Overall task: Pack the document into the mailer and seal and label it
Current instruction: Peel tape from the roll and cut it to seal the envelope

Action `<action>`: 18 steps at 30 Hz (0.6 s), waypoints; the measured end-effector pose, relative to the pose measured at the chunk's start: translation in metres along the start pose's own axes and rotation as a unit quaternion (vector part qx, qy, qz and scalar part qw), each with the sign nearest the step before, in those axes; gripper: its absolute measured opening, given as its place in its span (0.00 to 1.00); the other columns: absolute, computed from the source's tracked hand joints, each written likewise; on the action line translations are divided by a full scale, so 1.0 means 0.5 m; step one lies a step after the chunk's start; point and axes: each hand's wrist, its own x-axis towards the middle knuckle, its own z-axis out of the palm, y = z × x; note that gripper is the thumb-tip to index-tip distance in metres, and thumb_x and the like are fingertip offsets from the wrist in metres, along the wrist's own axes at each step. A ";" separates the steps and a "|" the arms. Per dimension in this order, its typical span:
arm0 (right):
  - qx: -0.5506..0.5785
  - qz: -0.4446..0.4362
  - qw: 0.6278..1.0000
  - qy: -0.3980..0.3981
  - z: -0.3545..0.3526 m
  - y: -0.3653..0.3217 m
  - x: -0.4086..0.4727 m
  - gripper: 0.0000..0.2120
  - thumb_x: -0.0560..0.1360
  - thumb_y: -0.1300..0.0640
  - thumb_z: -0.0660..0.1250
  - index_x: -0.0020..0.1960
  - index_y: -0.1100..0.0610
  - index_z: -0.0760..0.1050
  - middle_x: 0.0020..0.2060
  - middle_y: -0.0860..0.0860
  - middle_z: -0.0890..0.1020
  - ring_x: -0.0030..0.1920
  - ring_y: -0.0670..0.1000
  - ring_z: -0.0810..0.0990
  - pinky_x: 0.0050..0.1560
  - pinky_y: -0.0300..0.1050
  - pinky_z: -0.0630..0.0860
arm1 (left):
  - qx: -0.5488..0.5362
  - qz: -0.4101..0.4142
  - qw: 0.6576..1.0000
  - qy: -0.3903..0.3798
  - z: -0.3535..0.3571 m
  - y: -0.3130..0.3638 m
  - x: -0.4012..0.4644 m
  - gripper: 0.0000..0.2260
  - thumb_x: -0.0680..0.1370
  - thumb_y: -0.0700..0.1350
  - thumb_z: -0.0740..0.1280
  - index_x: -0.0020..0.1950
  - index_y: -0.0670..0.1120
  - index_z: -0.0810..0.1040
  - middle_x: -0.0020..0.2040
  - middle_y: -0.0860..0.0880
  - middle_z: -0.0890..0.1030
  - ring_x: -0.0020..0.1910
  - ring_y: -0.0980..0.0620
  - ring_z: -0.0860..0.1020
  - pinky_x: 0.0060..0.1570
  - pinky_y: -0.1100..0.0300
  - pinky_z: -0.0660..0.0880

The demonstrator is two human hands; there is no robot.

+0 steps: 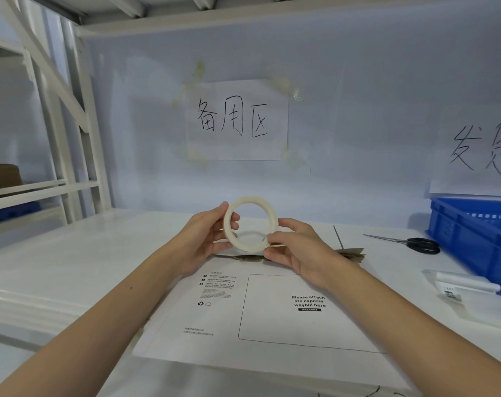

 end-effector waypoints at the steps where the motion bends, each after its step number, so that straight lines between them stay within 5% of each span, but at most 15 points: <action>1: -0.023 -0.014 1.000 -0.002 0.003 0.001 0.000 0.15 0.76 0.68 0.66 0.61 0.59 0.75 0.45 0.59 0.80 0.35 0.53 0.80 0.47 0.46 0.83 | 0.011 0.000 1.000 0.006 -0.001 0.000 0.000 0.17 0.81 0.57 0.62 0.43 0.46 0.80 0.37 0.51 0.78 0.35 0.53 0.77 0.44 0.58 0.76; 6: -0.156 -0.144 0.977 0.013 0.012 0.000 -0.005 0.14 0.77 0.64 0.67 0.61 0.52 0.76 0.42 0.53 0.79 0.36 0.50 0.81 0.49 0.48 0.83 | 0.022 -0.002 1.000 0.004 -0.007 0.000 0.000 0.20 0.79 0.62 0.63 0.37 0.47 0.73 0.34 0.50 0.72 0.34 0.50 0.72 0.46 0.57 0.74; 12: -0.389 -0.325 0.859 0.076 -0.001 0.009 0.004 0.16 0.79 0.60 0.64 0.66 0.49 0.74 0.49 0.48 0.78 0.45 0.49 0.79 0.50 0.53 0.80 | -0.014 0.020 0.998 -0.058 -0.012 -0.003 -0.004 0.12 0.78 0.51 0.62 0.39 0.45 0.72 0.37 0.49 0.73 0.43 0.48 0.75 0.53 0.52 0.75; 18: -0.447 -0.379 0.805 0.093 -0.014 0.010 -0.001 0.13 0.81 0.59 0.60 0.64 0.47 0.72 0.43 0.48 0.75 0.43 0.52 0.76 0.47 0.54 0.78 | -0.025 0.001 0.996 -0.087 -0.002 -0.011 -0.006 0.12 0.74 0.52 0.66 0.40 0.44 0.75 0.37 0.47 0.73 0.45 0.47 0.77 0.56 0.47 0.78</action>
